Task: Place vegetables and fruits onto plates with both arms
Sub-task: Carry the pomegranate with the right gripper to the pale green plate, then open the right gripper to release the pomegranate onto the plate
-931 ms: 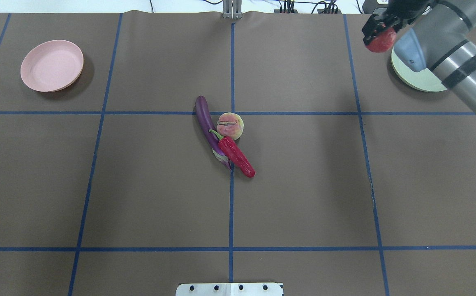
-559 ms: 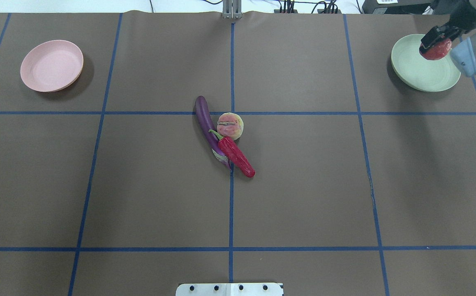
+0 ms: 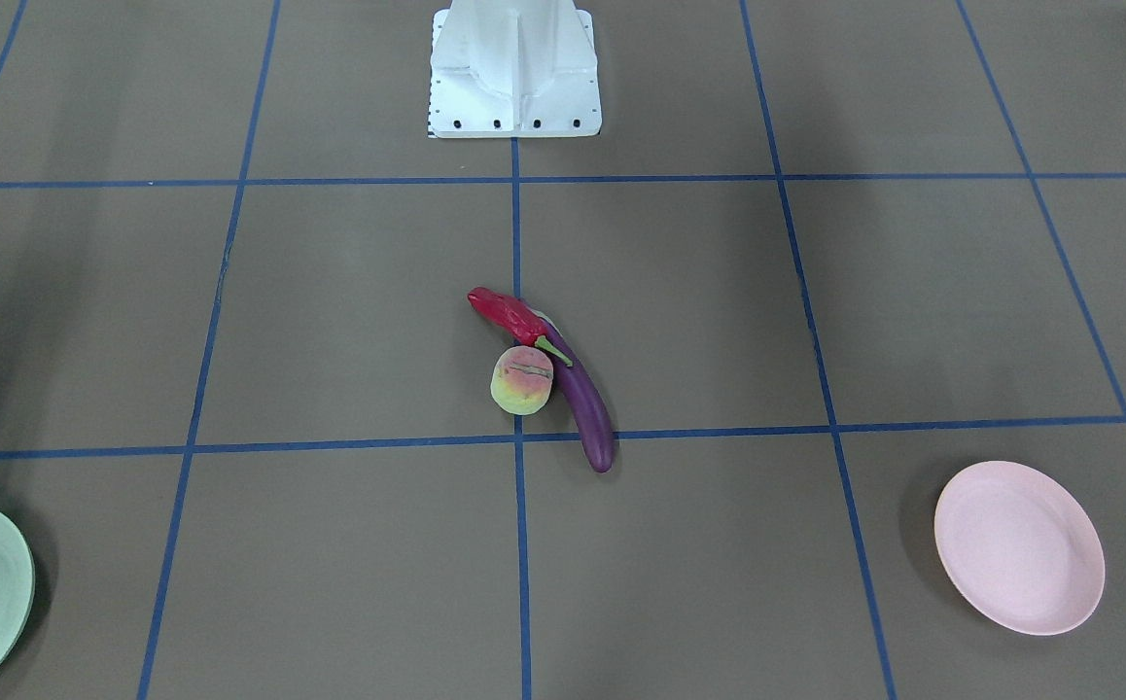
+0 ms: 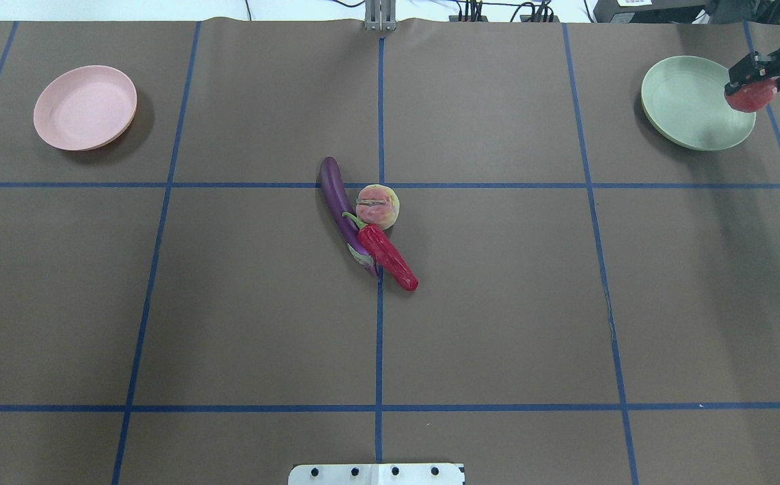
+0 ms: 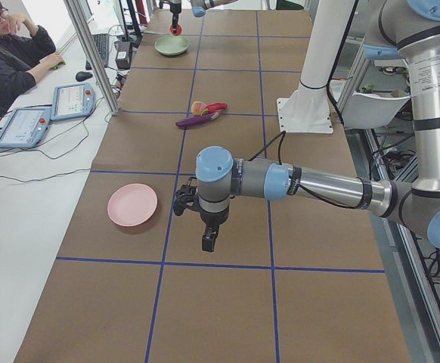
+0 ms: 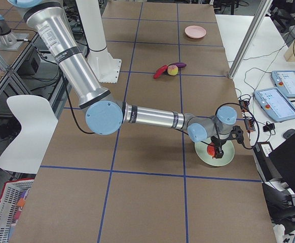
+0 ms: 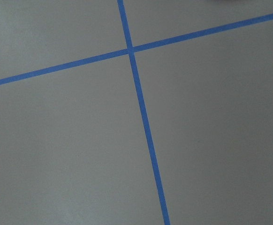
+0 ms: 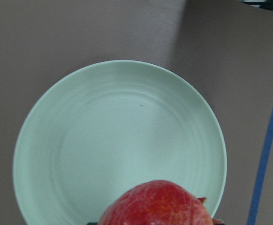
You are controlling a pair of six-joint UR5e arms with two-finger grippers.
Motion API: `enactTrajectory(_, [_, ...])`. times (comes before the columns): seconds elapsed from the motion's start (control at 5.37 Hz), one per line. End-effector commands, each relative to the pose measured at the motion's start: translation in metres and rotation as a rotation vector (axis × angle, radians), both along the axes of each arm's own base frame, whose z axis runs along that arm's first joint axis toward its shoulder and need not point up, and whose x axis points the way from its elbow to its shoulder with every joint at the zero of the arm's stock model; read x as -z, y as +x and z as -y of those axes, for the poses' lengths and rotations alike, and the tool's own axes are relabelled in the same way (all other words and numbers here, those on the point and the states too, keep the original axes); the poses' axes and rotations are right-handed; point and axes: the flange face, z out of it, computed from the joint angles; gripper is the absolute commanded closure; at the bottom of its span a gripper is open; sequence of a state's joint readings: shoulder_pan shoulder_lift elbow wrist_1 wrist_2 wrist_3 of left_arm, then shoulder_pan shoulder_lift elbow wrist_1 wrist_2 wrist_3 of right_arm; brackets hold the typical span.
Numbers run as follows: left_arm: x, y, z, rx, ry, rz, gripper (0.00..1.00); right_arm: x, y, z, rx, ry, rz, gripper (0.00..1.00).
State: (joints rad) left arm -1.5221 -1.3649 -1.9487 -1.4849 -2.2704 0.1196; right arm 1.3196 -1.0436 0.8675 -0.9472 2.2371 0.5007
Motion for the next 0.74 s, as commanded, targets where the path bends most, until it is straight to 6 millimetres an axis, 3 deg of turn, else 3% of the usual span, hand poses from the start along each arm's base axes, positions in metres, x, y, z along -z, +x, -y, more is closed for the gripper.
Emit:
enactTrajectory(0.0, [0.002,-0.001,0.0,0.001,0.003,0.002,0.0,-0.002,-0.016,-0.004,-0.045,0.022,0.006,0.0])
enactTrajectory(0.19, [0.002,-0.001,0.0,0.001,0.004,0.001,0.0,0.011,-0.016,-0.004,-0.042,0.038,0.027,0.0])
enactTrajectory(0.37, [0.002,-0.001,0.0,0.001,0.004,0.001,0.0,0.074,-0.019,-0.002,-0.034,0.071,0.114,0.1])
enactTrajectory(0.56, [0.003,-0.001,0.0,0.002,0.005,0.001,0.0,0.172,-0.019,-0.008,-0.032,0.165,0.145,0.06])
